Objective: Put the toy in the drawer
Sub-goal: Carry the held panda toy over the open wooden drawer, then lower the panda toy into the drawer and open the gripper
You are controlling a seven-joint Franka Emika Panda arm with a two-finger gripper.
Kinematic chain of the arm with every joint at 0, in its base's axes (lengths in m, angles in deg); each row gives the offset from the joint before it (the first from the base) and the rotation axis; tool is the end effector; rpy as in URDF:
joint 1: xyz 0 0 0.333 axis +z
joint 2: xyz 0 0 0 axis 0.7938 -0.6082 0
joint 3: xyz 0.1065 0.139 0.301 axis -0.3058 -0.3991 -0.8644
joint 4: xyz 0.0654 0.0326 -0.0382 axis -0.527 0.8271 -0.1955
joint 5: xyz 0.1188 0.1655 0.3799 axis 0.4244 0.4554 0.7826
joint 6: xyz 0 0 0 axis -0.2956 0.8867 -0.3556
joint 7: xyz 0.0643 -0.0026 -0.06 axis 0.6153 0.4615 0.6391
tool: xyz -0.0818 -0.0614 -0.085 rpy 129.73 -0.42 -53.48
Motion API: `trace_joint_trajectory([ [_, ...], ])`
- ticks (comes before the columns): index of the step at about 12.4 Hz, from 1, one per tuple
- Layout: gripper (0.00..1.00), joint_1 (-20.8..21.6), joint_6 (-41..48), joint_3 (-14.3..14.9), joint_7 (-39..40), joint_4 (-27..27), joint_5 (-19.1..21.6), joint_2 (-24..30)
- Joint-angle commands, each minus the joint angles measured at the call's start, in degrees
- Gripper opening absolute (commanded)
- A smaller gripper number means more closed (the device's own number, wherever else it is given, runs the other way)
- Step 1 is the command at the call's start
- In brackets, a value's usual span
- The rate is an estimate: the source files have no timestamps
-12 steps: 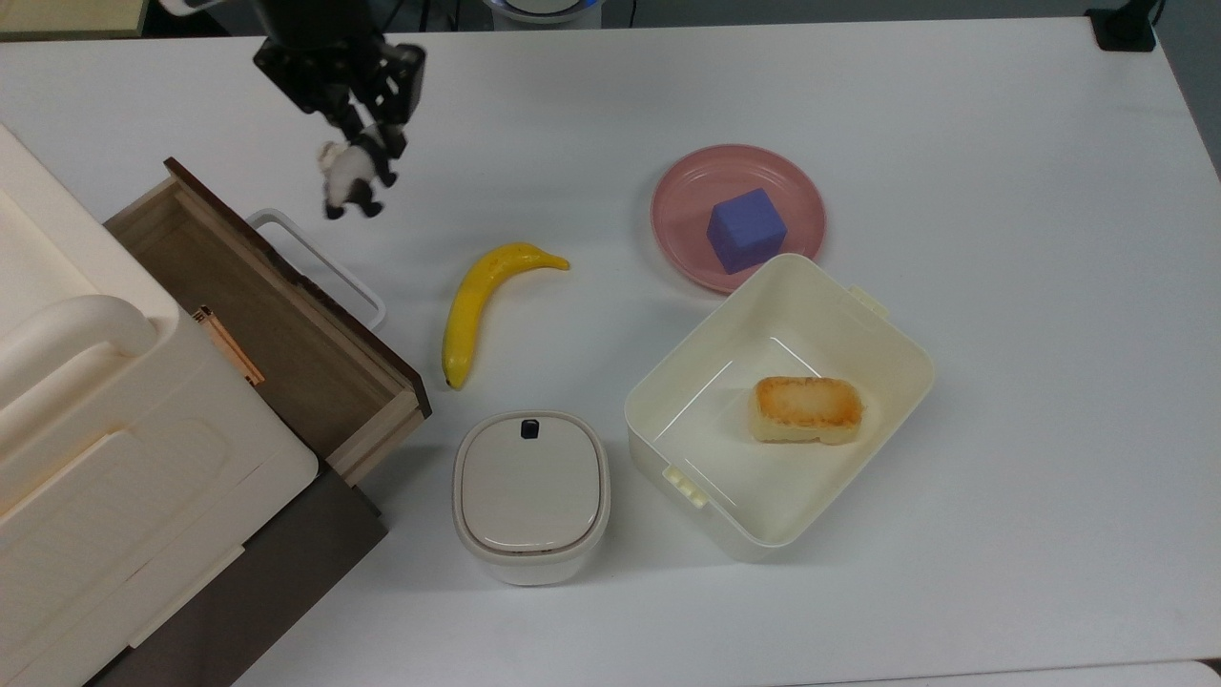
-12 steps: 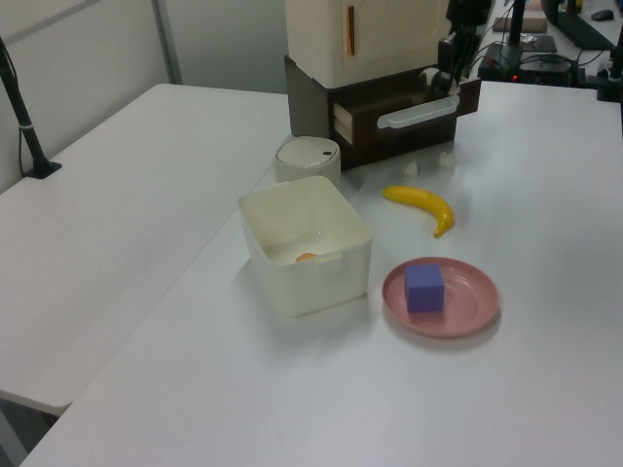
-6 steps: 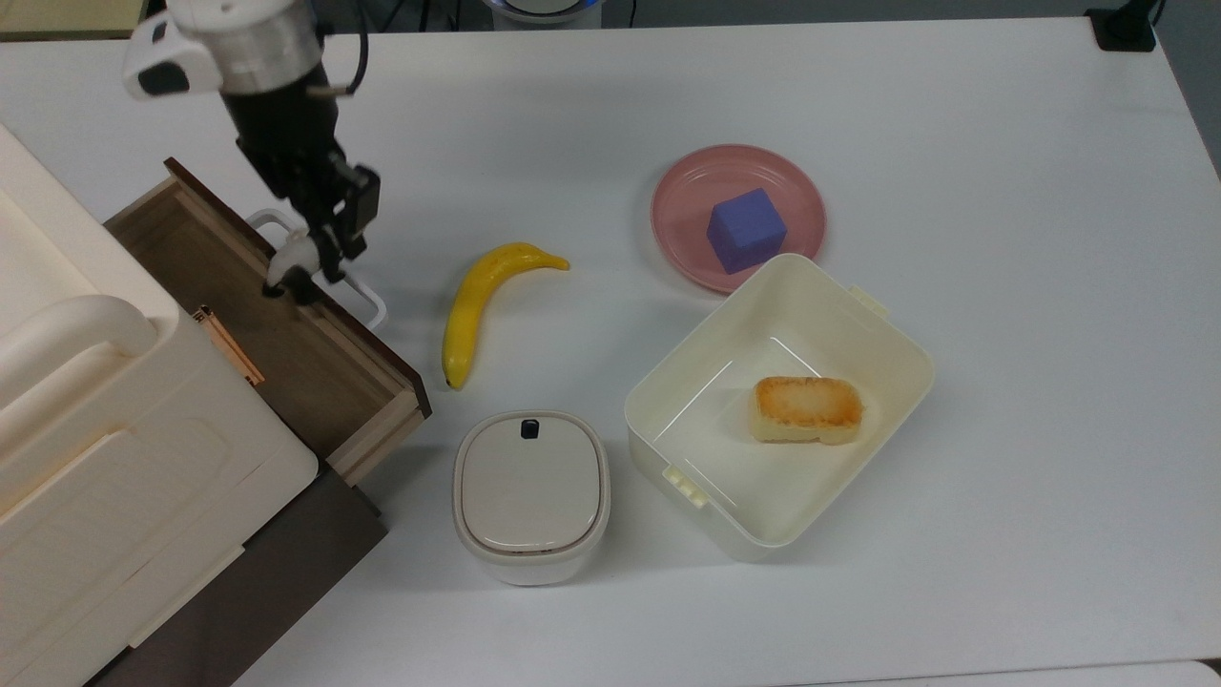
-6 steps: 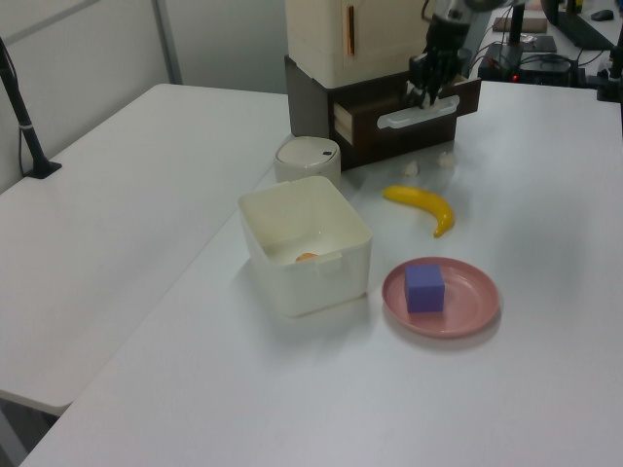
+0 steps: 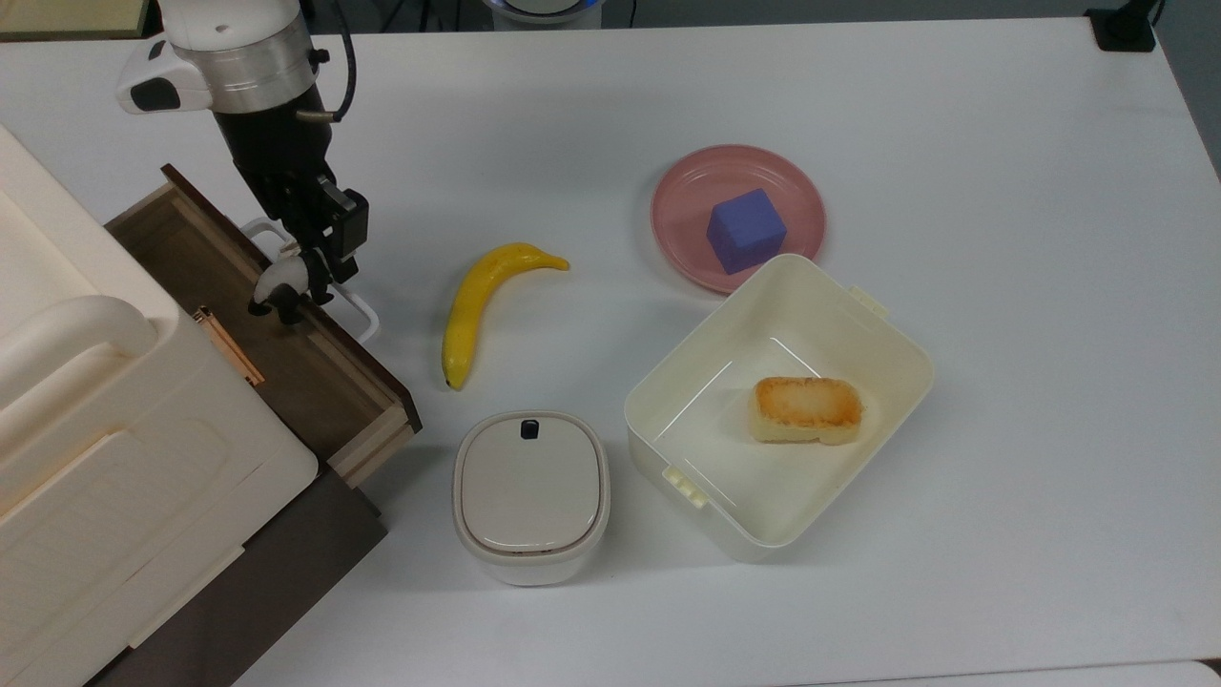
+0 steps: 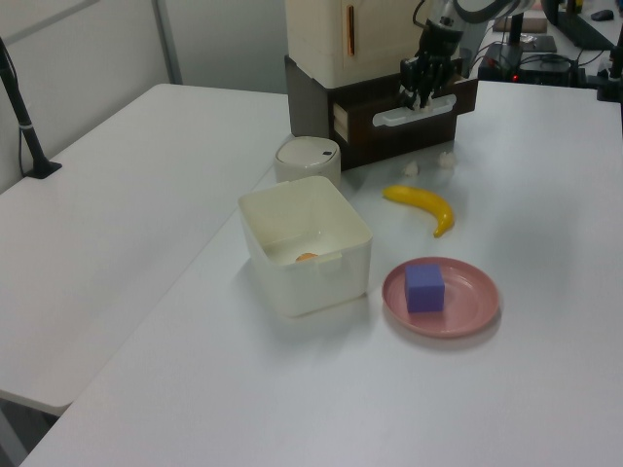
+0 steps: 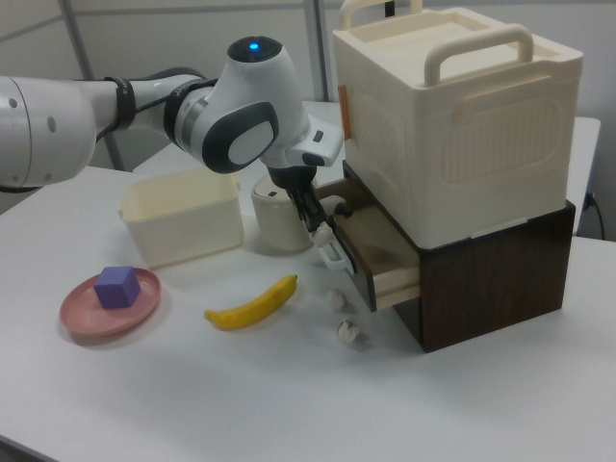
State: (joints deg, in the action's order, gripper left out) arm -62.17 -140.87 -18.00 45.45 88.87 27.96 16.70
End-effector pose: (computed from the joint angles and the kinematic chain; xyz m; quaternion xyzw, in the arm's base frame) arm 0.6882 -0.1627 0.4737 -0.9352 0.3166 -0.1365 0.0809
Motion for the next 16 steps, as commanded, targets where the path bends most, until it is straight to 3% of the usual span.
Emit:
trace_joint_trajectory([
  [1, 0.58, -1.88, -4.58, 0.31, -1.16, -0.97, 2.55, -2.16],
  [2, 0.67, -1.88, -4.77, 0.31, -1.16, -0.97, 2.55, -2.77],
  [4, 1.00, -1.97, -4.77, 0.31, -1.16, -1.06, 2.55, -2.95],
  [14, 1.00, -1.00, -2.23, -0.48, -0.63, -1.06, 1.67, -0.94],
  [16, 1.00, 1.27, 0.83, -0.48, -0.37, -1.06, 1.58, 1.61],
])
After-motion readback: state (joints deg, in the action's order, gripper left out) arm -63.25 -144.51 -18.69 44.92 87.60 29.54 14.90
